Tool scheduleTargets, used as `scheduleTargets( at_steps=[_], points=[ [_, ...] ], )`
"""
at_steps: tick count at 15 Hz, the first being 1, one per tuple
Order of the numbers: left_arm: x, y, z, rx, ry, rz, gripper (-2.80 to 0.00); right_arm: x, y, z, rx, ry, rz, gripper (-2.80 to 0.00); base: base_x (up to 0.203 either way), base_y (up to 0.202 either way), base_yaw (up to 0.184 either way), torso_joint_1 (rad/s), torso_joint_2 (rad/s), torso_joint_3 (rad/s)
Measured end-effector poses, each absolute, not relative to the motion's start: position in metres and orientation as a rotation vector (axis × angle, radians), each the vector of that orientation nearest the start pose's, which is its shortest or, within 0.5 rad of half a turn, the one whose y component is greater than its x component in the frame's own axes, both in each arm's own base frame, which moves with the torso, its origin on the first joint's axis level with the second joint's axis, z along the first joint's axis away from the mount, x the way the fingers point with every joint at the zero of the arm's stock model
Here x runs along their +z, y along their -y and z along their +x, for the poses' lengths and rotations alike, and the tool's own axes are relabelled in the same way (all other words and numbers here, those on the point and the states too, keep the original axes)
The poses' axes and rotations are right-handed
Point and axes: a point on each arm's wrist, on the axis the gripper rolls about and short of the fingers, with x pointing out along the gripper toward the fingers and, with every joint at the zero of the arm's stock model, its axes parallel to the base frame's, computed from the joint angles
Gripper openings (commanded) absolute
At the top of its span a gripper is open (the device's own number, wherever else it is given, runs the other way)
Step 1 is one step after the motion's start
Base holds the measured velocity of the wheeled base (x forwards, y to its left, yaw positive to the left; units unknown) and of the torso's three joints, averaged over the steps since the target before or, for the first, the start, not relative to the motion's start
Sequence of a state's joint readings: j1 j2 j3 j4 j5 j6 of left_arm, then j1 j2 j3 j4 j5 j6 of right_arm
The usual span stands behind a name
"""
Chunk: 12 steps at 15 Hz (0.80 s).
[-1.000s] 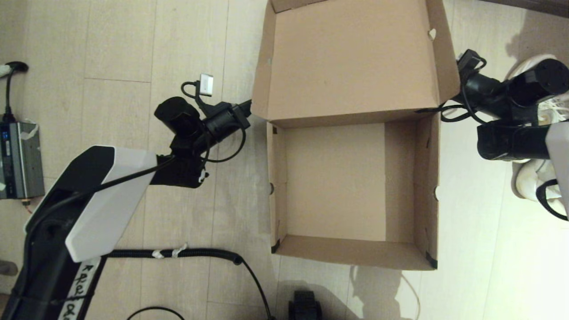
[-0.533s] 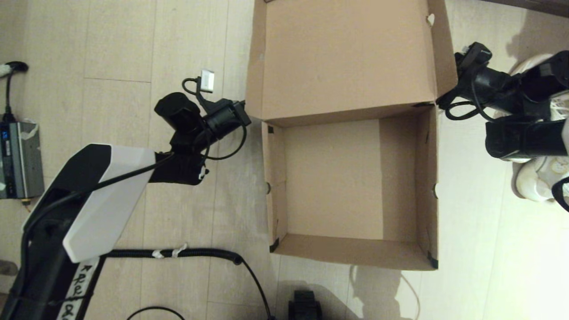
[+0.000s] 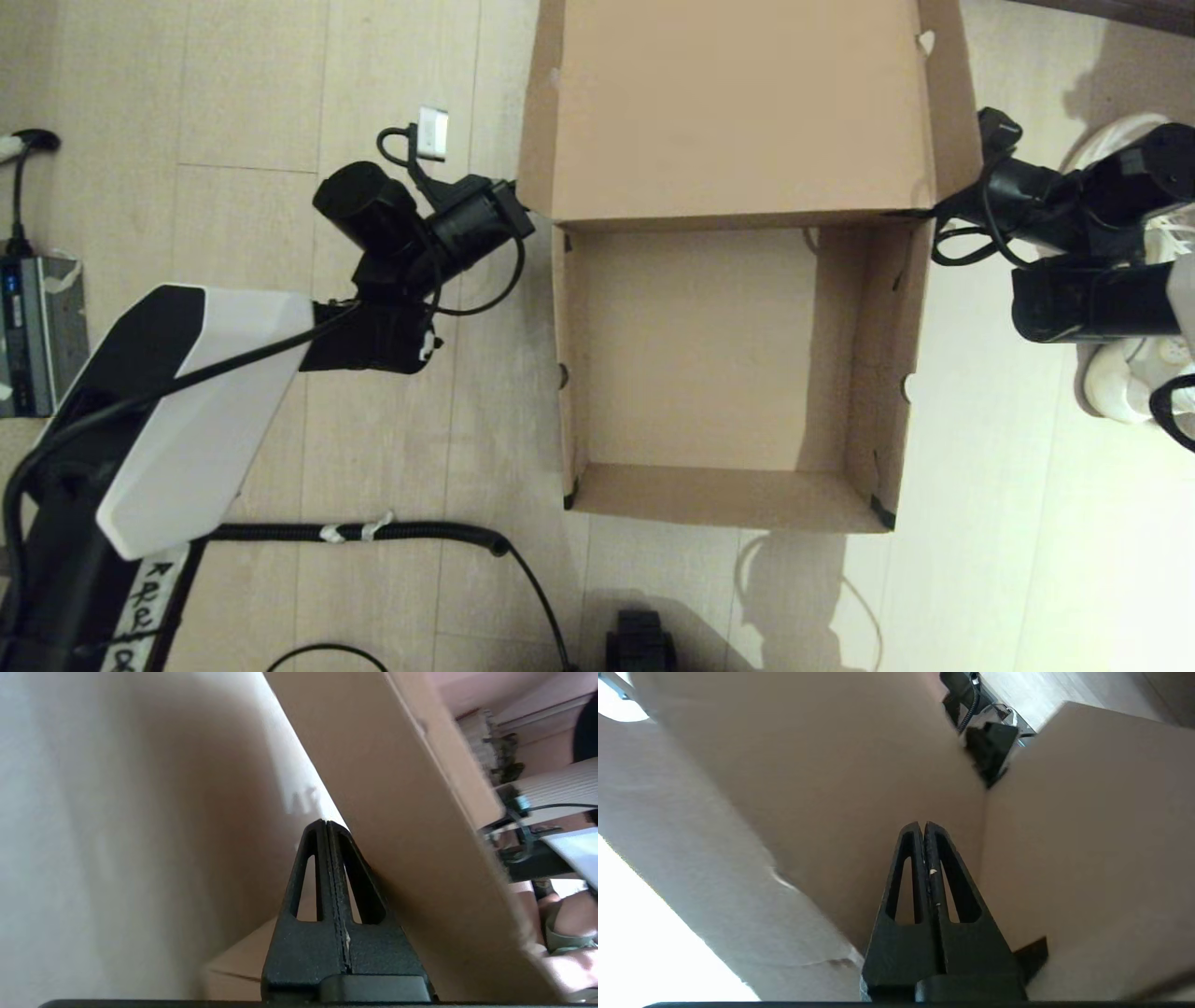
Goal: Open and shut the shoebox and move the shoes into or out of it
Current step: Close the shoe box
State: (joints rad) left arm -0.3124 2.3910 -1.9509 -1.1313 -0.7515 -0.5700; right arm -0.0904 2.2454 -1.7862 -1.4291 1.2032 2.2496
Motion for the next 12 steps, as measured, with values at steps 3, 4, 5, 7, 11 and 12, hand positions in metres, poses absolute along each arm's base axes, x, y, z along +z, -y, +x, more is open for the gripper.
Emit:
scheduleTargets(
  at_steps=[3, 4, 5, 7, 11, 12],
  points=[
    [0.265, 0.166, 0.451, -1.192, 0.423, -0.330, -2.80, 0.292, 0.019, 0.431, 1.250, -0.616, 1.306, -2.80, 0.000, 0.000, 0.000, 0.000, 0.00, 0.000],
    [0.266, 0.166, 0.451, -1.194, 0.423, -0.332, -2.80, 0.290, 0.020, 0.433, 1.246, -0.618, 1.310, -2.80, 0.000, 0.000, 0.000, 0.000, 0.00, 0.000],
    [0.266, 0.165, 0.450, -1.198, 0.416, -0.348, -2.80, 0.288, 0.020, 0.434, 1.243, -0.618, 1.310, -2.80, 0.000, 0.000, 0.000, 0.000, 0.00, 0.000],
    [0.271, 0.163, 0.447, -1.223, 0.427, -0.396, -2.80, 0.282, 0.020, 0.438, 1.239, -0.622, 1.312, -2.80, 0.000, 0.000, 0.000, 0.000, 0.00, 0.000],
    [0.269, 0.163, 0.444, -1.237, 0.459, -0.404, -2.80, 0.277, 0.018, 0.444, 1.244, -0.625, 1.309, -2.80, 0.000, 0.000, 0.000, 0.000, 0.00, 0.000],
    [0.266, 0.161, 0.446, -1.230, 0.454, -0.403, -2.80, 0.276, 0.018, 0.445, 1.244, -0.626, 1.310, -2.80, 0.000, 0.000, 0.000, 0.000, 0.00, 0.000]
  ],
)
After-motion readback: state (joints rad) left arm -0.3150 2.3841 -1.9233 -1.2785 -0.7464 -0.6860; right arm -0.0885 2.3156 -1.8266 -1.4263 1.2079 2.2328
